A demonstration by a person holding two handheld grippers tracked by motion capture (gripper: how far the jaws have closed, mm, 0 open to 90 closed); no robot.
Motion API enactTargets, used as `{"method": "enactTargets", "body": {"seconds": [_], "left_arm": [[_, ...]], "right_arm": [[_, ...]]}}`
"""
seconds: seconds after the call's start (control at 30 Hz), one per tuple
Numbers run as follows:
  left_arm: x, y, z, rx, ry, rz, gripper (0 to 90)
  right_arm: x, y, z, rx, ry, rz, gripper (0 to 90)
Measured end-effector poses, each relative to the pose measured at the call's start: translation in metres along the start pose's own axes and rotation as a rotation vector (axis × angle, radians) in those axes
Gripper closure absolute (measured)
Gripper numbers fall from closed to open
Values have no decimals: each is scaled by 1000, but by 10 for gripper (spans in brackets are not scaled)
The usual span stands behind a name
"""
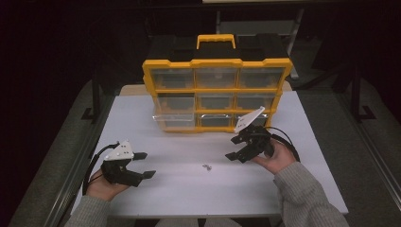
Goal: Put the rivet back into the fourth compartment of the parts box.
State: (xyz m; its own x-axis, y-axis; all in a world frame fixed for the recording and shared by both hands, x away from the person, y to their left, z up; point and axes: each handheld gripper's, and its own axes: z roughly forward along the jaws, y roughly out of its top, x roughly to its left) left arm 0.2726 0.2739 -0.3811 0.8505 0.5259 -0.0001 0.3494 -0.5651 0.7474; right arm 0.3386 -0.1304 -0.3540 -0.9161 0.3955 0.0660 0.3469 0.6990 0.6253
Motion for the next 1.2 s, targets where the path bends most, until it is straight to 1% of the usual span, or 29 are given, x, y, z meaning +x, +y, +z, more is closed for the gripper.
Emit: {"method": "enactTargets", "body": {"seconds": [0.03,0.13,0.17,0.23,0.3,0.33,0.43,0.5,0.6,0.67,0.93,1.03,1.2], "left_arm": [[0,0,0,0,0,1,288],[0,0,0,-4,0,-1,287],[1,0,0,-4,5,8,287],[1,0,0,-6,5,-1,287],[1,-1,0,3,6,7,287],[1,-1,0,-1,6,3,287],[1,0,0,-5,9,8,286],[0,0,0,-7,9,4,286],[0,0,0,-5,10,9,286],[1,0,0,-4,12,12,286],[1,1,1,-10,13,8,286],[2,0,1,-2,12,15,286],[1,0,-1,-9,17,4,286]], "right_arm": [[1,2,2,2,10,3,343],[0,6,6,10,16,-12,355],[-1,7,8,9,15,-29,358],[-1,9,10,9,20,-36,368],[-2,12,11,11,27,-32,384],[-2,13,11,15,31,-32,389],[-2,17,13,13,37,-42,406],[-2,18,14,13,43,-39,414],[-3,20,18,18,49,-47,430],[-3,21,21,21,55,-43,445],[-5,24,32,37,76,-51,483],[-5,25,37,37,86,-59,498],[-5,28,45,48,101,-66,518]]}}
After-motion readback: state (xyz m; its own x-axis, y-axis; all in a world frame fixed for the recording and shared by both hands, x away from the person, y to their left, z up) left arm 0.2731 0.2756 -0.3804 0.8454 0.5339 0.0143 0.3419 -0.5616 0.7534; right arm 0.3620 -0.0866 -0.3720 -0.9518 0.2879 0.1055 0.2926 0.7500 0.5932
